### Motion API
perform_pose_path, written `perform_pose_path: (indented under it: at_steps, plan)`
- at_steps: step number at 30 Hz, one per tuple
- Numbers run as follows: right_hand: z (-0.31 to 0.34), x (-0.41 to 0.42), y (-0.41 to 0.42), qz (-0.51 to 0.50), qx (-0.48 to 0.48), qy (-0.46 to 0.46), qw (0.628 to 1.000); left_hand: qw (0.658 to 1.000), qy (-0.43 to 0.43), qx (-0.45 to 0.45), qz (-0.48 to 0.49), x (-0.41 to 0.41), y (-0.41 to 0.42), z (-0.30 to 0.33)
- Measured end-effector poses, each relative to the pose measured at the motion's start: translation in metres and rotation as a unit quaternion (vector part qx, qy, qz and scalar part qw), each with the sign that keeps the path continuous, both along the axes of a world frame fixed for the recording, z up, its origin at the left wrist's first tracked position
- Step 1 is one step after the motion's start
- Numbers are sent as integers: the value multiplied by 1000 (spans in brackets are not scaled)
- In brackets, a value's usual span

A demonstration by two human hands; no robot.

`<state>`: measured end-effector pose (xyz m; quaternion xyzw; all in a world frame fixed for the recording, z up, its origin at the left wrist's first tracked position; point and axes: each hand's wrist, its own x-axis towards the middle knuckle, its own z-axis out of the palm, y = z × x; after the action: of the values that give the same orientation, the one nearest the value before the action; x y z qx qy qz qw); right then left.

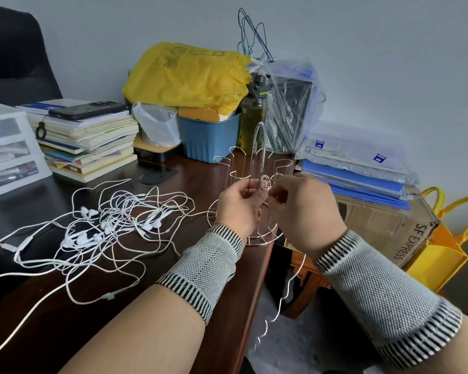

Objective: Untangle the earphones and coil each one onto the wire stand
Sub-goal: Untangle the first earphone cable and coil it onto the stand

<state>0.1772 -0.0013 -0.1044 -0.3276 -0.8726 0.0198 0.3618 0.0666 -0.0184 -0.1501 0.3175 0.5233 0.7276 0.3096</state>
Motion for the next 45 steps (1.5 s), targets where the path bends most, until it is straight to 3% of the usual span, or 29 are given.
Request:
perform_pose_path:
  at_steps: [4,16,24,39,45]
  plan:
    - [-17,16,10,-19,-60,56,996,997,72,-13,23,-2,-2,-3]
    - [-22,26,48,-29,-221,79,972,1000,4,-10,-19,-7,1,-6]
    - [-17,23,43,37,-177,1,984,999,-5,-1,-32,-9,2,-7]
    - [-12,18,45,75,-157,-15,985,999,28,-16,-32,-10,0,-9]
    - [-12,20,48,67,-146,-26,987,998,-33,-15,-47,-12,-3,-7]
